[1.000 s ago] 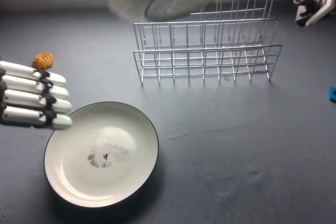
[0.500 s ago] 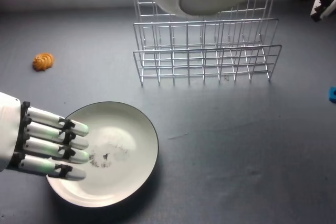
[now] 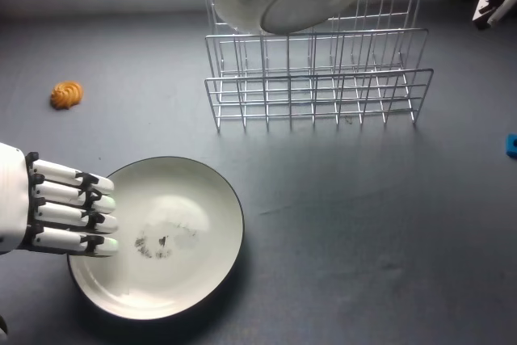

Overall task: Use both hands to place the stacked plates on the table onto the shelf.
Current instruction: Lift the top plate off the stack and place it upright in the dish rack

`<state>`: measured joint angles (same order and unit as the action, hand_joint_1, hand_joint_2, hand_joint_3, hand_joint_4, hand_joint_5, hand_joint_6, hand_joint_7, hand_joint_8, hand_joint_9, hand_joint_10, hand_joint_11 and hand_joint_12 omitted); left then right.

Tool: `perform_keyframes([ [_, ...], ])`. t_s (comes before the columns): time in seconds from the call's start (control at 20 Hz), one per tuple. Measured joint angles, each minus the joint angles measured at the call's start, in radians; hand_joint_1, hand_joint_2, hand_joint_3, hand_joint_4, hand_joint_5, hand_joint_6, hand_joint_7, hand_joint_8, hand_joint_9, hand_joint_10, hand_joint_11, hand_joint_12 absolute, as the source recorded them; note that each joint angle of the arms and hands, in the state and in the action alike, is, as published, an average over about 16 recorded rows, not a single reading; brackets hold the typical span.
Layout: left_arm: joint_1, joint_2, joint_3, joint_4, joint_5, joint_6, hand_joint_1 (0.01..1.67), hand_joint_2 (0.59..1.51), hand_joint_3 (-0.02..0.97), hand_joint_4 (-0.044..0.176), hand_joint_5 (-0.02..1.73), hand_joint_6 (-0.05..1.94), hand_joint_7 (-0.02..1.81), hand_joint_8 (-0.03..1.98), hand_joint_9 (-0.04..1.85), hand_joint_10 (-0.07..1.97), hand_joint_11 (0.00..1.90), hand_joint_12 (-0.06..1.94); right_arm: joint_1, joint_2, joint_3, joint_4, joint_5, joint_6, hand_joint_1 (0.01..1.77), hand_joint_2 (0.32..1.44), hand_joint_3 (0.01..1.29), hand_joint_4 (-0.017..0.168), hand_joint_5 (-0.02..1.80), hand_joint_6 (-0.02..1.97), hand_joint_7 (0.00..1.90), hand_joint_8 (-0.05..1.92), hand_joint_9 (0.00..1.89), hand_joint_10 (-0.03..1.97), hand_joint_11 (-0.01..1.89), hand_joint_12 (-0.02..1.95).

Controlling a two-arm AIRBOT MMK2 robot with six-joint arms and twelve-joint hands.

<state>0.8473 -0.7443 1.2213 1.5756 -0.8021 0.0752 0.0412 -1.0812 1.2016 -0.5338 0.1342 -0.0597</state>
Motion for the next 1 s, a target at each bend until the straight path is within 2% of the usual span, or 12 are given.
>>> perform_keyframes([
  [0.35,0.019,0.003,-0.018,-0.036,0.092,-0.011,0.02,1.132,0.004,0.004,0.02,0.01,0.02,0.0,0.02,0.01,0.02,-0.01,-0.023,-0.035,0.059,0.026,-0.031,0.045,1.23,1.0,0.01,-0.009,1.03,0.71,1.13,0.9,1.07,1.01,0.84,1.41],
  [0.7,0.042,0.006,-0.04,-0.079,0.156,-0.027,0.02,1.131,0.004,0.003,0.02,0.01,0.02,0.0,0.01,0.0,0.02,-0.02,-0.057,-0.071,0.115,0.07,-0.059,0.052,1.21,1.03,0.01,-0.009,1.01,0.75,1.12,0.87,1.07,0.94,0.83,1.38],
  [0.85,0.053,0.008,-0.051,-0.092,0.183,-0.042,0.02,1.13,0.004,0.004,0.02,0.01,0.02,0.0,0.01,0.0,0.02,-0.02,-0.07,-0.083,0.134,0.084,-0.067,0.052,1.21,1.04,0.01,-0.008,1.0,0.77,1.09,0.91,1.05,0.97,0.81,1.39],
  [1.0,0.066,0.009,-0.064,-0.1,0.213,-0.074,0.02,1.13,0.004,0.004,0.02,0.01,0.02,0.0,0.0,-0.01,0.01,-0.01,-0.081,-0.095,0.151,0.094,-0.071,0.052,1.2,1.06,0.01,-0.008,0.98,0.8,1.07,0.95,1.02,1.0,0.79,1.41],
])
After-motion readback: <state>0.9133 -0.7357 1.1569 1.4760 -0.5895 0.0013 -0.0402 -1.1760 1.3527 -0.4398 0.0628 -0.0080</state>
